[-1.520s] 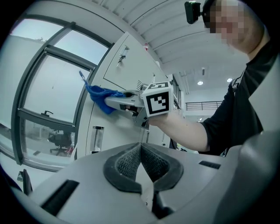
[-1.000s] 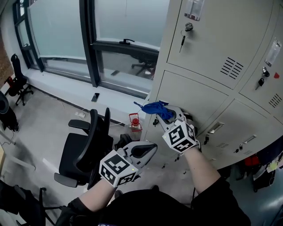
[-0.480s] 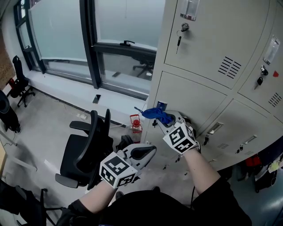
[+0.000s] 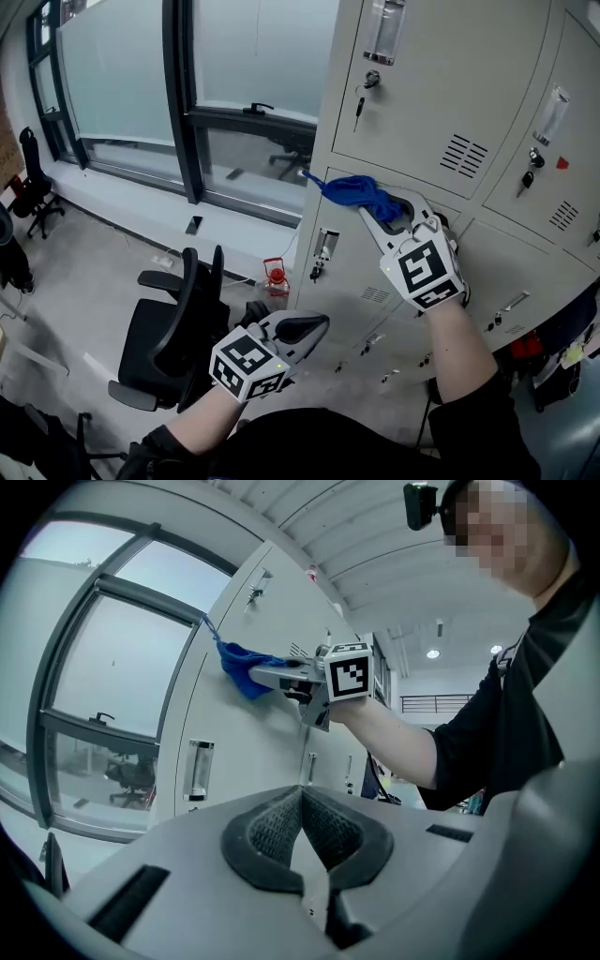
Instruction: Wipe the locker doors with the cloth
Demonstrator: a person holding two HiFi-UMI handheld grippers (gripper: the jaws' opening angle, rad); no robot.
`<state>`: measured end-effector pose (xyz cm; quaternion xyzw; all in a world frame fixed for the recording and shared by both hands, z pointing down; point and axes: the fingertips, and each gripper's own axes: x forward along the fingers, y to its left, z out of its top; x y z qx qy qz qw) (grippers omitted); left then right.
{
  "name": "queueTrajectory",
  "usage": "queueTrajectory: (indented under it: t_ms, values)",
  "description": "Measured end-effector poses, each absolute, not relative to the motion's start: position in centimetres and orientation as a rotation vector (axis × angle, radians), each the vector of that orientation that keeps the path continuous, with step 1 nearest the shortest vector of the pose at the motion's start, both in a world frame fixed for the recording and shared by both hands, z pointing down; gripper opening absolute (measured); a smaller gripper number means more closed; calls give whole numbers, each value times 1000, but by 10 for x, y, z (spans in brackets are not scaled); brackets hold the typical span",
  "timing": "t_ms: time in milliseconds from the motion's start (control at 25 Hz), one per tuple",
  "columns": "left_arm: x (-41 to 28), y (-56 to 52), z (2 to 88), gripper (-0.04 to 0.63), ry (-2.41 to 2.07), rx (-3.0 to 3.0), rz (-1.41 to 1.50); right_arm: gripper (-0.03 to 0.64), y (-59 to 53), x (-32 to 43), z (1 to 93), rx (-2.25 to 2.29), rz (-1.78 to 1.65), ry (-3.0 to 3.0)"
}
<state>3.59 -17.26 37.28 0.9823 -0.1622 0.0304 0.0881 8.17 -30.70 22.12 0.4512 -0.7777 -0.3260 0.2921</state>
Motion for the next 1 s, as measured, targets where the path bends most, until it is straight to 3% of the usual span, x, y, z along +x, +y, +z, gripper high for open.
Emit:
queueTrajectory:
  t_ms: [1000]
  values:
    - [37, -180, 397, 8, -537, 2856, 168, 103, -319, 95, 436, 1034, -467, -2166]
